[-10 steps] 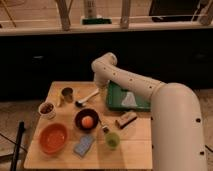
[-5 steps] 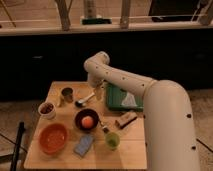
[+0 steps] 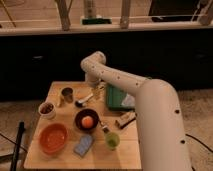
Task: Wipe red bowl with brush
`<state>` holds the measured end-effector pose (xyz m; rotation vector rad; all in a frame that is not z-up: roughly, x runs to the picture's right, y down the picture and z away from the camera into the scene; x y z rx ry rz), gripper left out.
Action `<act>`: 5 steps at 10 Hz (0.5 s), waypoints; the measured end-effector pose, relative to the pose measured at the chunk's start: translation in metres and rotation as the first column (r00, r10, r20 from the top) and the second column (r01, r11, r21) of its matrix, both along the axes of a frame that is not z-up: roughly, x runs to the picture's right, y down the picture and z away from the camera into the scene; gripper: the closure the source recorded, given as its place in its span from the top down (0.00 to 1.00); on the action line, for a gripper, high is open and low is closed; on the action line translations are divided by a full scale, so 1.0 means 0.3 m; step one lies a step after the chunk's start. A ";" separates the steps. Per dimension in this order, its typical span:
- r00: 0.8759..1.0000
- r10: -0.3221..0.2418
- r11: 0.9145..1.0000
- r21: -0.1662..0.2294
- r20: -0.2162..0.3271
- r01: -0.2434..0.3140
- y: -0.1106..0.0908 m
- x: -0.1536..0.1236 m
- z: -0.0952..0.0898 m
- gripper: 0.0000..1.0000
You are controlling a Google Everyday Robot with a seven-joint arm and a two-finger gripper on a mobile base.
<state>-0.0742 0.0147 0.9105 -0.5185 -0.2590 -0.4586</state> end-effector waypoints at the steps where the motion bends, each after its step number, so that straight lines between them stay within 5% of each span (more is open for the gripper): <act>1: 1.000 0.000 1.000 -0.008 -0.001 0.000 0.008 -0.001 0.019 0.80; 5: 1.000 0.004 1.000 -0.031 -0.005 -0.004 0.039 -0.011 0.090 0.80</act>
